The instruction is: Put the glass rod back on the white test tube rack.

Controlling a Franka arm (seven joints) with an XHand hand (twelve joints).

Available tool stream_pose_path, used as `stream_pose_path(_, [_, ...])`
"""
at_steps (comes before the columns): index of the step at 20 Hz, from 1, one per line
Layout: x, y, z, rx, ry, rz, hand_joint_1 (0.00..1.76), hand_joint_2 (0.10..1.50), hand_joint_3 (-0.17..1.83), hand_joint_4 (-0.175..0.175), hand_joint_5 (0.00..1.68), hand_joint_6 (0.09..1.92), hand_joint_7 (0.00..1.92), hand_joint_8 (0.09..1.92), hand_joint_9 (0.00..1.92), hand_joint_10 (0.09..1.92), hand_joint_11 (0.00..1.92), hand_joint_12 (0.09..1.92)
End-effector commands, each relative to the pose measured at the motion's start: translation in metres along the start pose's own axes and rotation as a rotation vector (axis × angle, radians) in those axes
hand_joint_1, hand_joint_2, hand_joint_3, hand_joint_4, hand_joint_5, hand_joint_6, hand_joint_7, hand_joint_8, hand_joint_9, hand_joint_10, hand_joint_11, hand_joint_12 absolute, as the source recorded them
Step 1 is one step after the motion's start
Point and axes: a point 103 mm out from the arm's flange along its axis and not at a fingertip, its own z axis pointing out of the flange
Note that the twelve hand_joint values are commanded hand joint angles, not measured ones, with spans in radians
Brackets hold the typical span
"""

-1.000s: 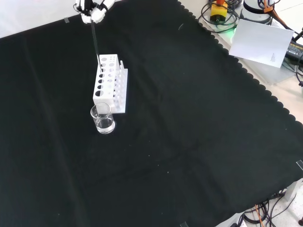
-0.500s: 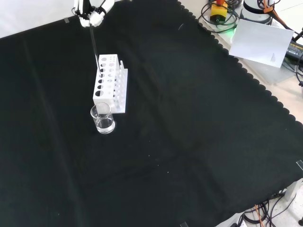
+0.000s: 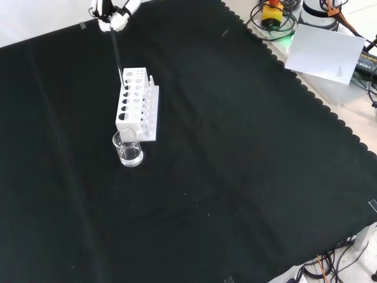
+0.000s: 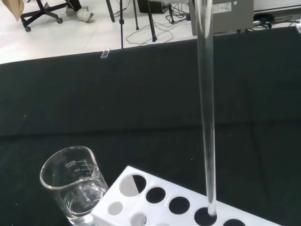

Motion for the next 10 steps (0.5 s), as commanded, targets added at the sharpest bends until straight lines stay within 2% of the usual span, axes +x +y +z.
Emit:
stream_pose_path(1, [0.000, -0.001, 0.020, 0.037, 0.000, -0.003, 1.31, 1.10, -0.17, -0.175, 1.34, 0.09, 1.21, 0.96, 1.72, 0.70, 1.30, 0.83])
stream_pose_path(10, [0.008, 0.007, 0.041, 0.076, 0.003, -0.024, 1.31, 1.10, -0.17, -0.175, 1.34, 0.09, 1.21, 0.96, 1.72, 0.70, 1.30, 0.83])
